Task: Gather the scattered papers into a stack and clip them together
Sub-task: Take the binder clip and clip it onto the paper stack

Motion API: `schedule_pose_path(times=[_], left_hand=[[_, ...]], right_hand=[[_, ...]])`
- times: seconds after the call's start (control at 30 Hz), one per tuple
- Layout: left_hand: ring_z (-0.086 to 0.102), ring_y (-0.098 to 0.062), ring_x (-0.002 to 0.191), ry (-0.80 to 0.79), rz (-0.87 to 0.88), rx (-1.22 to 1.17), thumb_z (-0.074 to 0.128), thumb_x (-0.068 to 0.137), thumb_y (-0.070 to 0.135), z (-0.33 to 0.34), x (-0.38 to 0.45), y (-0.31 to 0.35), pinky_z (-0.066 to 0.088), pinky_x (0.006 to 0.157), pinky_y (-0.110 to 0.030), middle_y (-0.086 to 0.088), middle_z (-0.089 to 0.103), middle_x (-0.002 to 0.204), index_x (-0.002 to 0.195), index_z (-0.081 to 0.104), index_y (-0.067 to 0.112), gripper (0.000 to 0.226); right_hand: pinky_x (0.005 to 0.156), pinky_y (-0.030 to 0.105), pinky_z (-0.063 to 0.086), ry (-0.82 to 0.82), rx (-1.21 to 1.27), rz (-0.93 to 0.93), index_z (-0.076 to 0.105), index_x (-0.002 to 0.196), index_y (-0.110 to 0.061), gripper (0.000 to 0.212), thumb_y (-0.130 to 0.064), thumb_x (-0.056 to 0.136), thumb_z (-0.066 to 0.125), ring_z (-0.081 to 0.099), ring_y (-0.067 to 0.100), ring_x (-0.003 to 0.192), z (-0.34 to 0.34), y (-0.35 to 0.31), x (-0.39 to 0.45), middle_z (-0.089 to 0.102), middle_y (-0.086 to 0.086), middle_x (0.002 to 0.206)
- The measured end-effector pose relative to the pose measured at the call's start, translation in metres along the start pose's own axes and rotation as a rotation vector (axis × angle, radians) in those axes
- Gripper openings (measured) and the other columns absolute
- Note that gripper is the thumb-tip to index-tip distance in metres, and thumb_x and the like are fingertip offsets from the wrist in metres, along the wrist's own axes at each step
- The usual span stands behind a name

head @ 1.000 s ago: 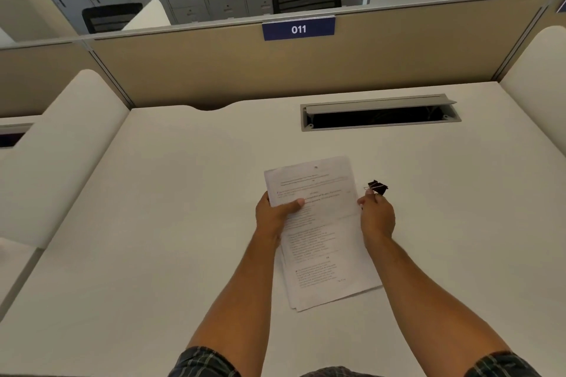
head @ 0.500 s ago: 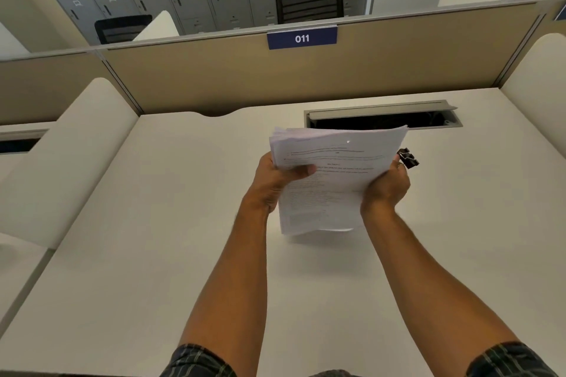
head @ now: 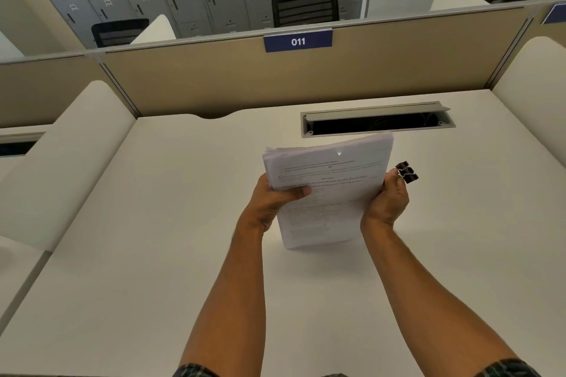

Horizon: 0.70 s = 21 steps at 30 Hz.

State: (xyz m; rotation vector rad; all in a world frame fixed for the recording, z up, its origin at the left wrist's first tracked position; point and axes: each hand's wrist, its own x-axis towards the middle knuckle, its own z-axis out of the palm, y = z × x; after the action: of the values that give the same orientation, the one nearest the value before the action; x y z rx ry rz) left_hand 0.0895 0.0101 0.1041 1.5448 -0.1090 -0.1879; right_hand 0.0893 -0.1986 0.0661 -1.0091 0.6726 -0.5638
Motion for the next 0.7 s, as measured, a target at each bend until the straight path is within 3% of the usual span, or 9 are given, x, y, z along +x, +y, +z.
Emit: schedule_pose_path(times=[0.17, 0.37, 0.47, 0.57, 0.7], left_hand=[[0.070, -0.025, 0.106, -0.035, 0.013, 0.021, 0.086, 0.069, 0.022, 0.007, 0.000, 0.004, 0.062, 0.088, -0.046, -0.004, 0.075, 0.112, 0.116, 0.072, 0.031, 0.050], [0.071, -0.007, 0.095, -0.019, 0.036, 0.022, 0.085, 0.069, 0.019, 0.005, 0.002, 0.015, 0.060, 0.079, -0.031, 0.006, 0.077, 0.103, 0.109, 0.072, 0.035, 0.045], [0.071, -0.013, 0.099, 0.008, 0.042, 0.009, 0.091, 0.064, 0.027, -0.002, 0.002, 0.010, 0.061, 0.085, -0.038, 0.000, 0.076, 0.108, 0.111, 0.074, 0.033, 0.050], [0.071, -0.016, 0.101, 0.019, 0.039, -0.006, 0.090, 0.060, 0.034, -0.003, 0.000, 0.008, 0.061, 0.083, -0.035, -0.003, 0.076, 0.110, 0.116, 0.072, 0.029, 0.060], [0.069, -0.024, 0.105, 0.018, 0.028, 0.005, 0.088, 0.067, 0.026, -0.002, 0.002, 0.008, 0.063, 0.084, -0.041, -0.002, 0.076, 0.110, 0.115, 0.072, 0.034, 0.051]], right_hand=[[0.057, 0.022, 0.045, 0.023, -0.015, -0.030, 0.058, 0.069, -0.021, 0.039, -0.030, 0.106, 0.048, 0.055, 0.004, 0.059, 0.008, -0.002, -0.006, 0.060, -0.015, 0.061], [0.060, 0.015, 0.045, 0.069, -0.025, -0.094, 0.063, 0.075, -0.028, 0.038, -0.027, 0.108, 0.046, 0.057, -0.003, 0.061, 0.013, -0.008, -0.009, 0.063, -0.016, 0.068], [0.060, 0.016, 0.047, 0.039, -0.055, -0.091, 0.066, 0.080, -0.028, 0.034, -0.029, 0.108, 0.046, 0.061, -0.004, 0.063, 0.007, -0.008, -0.005, 0.067, -0.018, 0.072], [0.062, 0.022, 0.047, -0.030, -0.073, -0.077, 0.070, 0.092, -0.021, 0.029, -0.031, 0.107, 0.048, 0.062, 0.000, 0.067, 0.005, -0.008, -0.002, 0.069, -0.015, 0.076], [0.063, 0.026, 0.046, -0.077, -0.053, -0.039, 0.073, 0.095, -0.022, 0.027, -0.032, 0.106, 0.050, 0.061, 0.009, 0.071, 0.009, -0.010, -0.002, 0.069, -0.008, 0.081]])
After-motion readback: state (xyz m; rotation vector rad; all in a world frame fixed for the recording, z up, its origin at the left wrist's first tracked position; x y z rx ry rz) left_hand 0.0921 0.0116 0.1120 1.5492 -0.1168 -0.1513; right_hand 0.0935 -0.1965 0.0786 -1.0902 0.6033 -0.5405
